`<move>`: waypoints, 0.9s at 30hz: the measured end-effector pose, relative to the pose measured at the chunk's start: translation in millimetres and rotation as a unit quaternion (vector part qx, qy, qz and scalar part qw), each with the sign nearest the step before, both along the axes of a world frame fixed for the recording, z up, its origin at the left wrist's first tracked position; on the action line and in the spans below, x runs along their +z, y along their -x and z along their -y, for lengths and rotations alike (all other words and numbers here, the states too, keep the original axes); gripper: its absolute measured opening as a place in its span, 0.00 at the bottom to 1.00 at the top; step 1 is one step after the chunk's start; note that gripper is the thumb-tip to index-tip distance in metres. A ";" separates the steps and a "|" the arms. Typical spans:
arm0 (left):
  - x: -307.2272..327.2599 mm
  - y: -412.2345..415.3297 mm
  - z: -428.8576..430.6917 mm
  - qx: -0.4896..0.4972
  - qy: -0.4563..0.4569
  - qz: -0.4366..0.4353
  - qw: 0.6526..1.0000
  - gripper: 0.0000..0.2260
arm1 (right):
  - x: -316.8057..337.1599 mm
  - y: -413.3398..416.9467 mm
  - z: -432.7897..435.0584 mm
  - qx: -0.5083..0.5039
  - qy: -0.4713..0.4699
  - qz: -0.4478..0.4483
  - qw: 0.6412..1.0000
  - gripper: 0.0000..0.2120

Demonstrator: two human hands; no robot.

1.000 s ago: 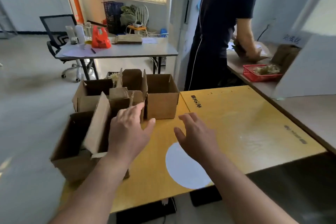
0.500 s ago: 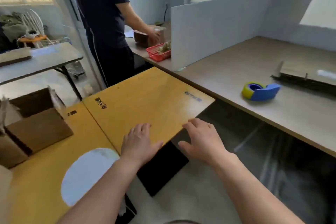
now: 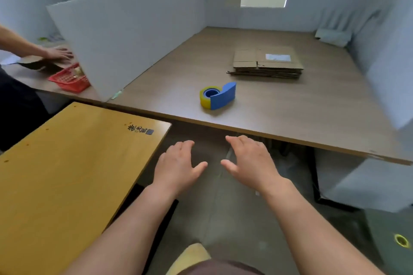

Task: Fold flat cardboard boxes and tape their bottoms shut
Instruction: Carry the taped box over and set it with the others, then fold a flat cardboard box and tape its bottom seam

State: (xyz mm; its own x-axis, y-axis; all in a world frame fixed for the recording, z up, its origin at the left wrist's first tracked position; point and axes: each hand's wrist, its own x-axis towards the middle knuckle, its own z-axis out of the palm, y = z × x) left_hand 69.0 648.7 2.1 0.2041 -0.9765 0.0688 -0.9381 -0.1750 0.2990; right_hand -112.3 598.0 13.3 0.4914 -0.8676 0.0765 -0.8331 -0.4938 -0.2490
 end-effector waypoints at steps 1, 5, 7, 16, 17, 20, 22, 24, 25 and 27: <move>0.1 6.9 13.6 -0.014 0.003 0.004 1.000 0.30 | 0.0 7.2 8.0 -0.015 0.000 -0.004 1.000 0.31; -0.9 28.3 73.6 -0.072 0.016 0.006 0.997 0.31 | 0.8 33.2 45.8 -0.071 0.003 -0.006 0.997 0.31; -0.8 35.8 107.9 -0.101 0.018 0.004 0.995 0.31 | 1.7 43.8 69.0 -0.094 0.005 -0.007 0.996 0.30; 16.3 45.5 287.7 -0.178 0.017 -0.015 0.984 0.31 | 18.1 56.6 219.9 -0.170 0.017 -0.048 0.984 0.30; 17.6 43.4 307.4 -0.181 0.013 -0.023 0.983 0.31 | 19.9 55.5 238.6 -0.175 0.016 -0.051 0.983 0.30; 16.8 35.1 363.6 -0.189 0.008 -0.013 0.982 0.32 | 19.4 52.3 293.7 -0.193 0.012 -0.056 0.980 0.30; 12.4 30.2 394.5 -0.200 0.005 0.002 0.980 0.33 | 13.7 50.6 323.6 -0.204 0.003 -0.055 0.977 0.31; 7.4 26.7 422.6 -0.206 -0.009 0.005 0.979 0.33 | 6.8 50.3 348.9 -0.212 -0.009 -0.050 0.976 0.31; 5.8 25.6 431.8 -0.204 -0.015 0.006 0.979 0.34 | 4.6 50.0 356.0 -0.213 -0.013 -0.050 0.976 0.31; 3.8 25.5 449.4 -0.202 -0.027 0.005 0.979 0.34 | 0.4 50.7 368.6 -0.212 -0.024 -0.054 0.975 0.30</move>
State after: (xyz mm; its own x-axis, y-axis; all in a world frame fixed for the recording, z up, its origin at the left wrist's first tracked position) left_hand 43.5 199.4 5.8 -0.1995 -0.9798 0.0150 -0.9370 0.1952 0.2898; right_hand -163.0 229.4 13.7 0.0900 -0.9959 -0.0007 -0.9827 -0.0887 -0.1626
